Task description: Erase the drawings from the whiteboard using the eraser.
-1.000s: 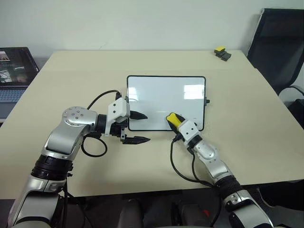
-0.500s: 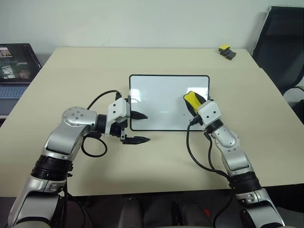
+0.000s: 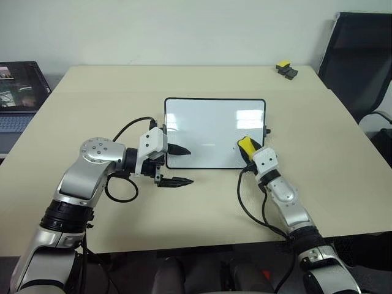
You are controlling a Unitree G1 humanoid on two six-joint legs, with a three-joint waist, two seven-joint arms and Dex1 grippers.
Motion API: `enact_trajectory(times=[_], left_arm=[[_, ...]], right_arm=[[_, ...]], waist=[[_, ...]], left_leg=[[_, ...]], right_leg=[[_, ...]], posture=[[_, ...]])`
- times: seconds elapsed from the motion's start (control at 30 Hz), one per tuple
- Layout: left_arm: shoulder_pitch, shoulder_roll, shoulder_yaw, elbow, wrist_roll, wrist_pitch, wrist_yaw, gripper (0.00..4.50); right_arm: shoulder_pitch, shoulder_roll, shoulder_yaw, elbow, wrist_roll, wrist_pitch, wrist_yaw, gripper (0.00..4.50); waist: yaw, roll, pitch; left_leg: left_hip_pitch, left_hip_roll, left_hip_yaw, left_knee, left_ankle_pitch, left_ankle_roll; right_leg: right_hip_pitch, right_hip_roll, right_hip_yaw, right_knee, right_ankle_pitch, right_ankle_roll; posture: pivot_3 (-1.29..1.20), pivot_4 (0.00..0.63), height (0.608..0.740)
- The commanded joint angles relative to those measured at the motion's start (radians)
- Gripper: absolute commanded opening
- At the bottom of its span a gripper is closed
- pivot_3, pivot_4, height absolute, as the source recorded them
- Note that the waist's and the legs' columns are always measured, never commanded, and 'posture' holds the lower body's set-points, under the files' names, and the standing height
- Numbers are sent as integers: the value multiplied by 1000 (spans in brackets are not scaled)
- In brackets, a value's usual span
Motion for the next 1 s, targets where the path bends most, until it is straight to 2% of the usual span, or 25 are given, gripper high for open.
enact_trajectory(times=[0.03, 0.23, 0.33, 0.47, 0.6, 0.77, 1.0], left_arm=[[-7, 3, 19, -24, -8, -6, 3, 4500], [-9, 1, 18, -23, -8, -4, 4, 4500], [-10, 2, 17, -22, -7, -4, 4, 4500], [-7, 5, 21, -20, -6, -5, 6, 4500], [1, 7, 25, -26, -8, -2, 10, 4500], [4, 7, 24, -28, -9, -1, 15, 4500], [6, 7, 22, -32, -13, 1, 16, 4500]], right_arm=[[3, 51, 37, 56, -4, 35, 10, 1326], [-32, 126, 80, 38, -10, 47, 24, 1325], [-43, 136, 89, -32, -10, 71, 25, 1325], [-42, 115, 94, -244, 5, 150, 54, 1325], [-48, 66, 67, -494, 13, 272, 83, 1325], [-65, -35, 38, -458, -46, 360, 77, 1325], [-37, -57, 78, -377, -84, 468, 84, 1324]], waist=[[-4, 0, 0], [-10, 0, 0], [-6, 1, 0], [5, 2, 2], [16, 3, 2], [24, 3, 2], [27, 3, 2]], left_leg=[[0, 0, 0, 0, 0, 0], [0, 2, 0, -1, 0, 0], [-2, 1, 0, -1, 0, 0], [-6, 0, 1, -1, 0, 0], [-18, 0, -1, -1, 0, 0], [-18, 0, 1, -1, 0, 0], [-18, 0, 1, -2, 0, 0]], right_leg=[[0, 0, 0, 0, 0, 0], [-2, 0, 1, 0, 0, 0], [-2, 0, 0, 0, 0, 0], [-5, 0, 0, -1, 0, 0], [-18, 0, -1, 0, 2, -4], [-18, 0, -1, -2, 2, -4], [-19, 1, 0, -2, 1, -4]], posture=[[0, 150, 740], [0, 150, 740], [0, 150, 740], [0, 150, 740], [0, 150, 740], [0, 150, 740], [0, 150, 740]])
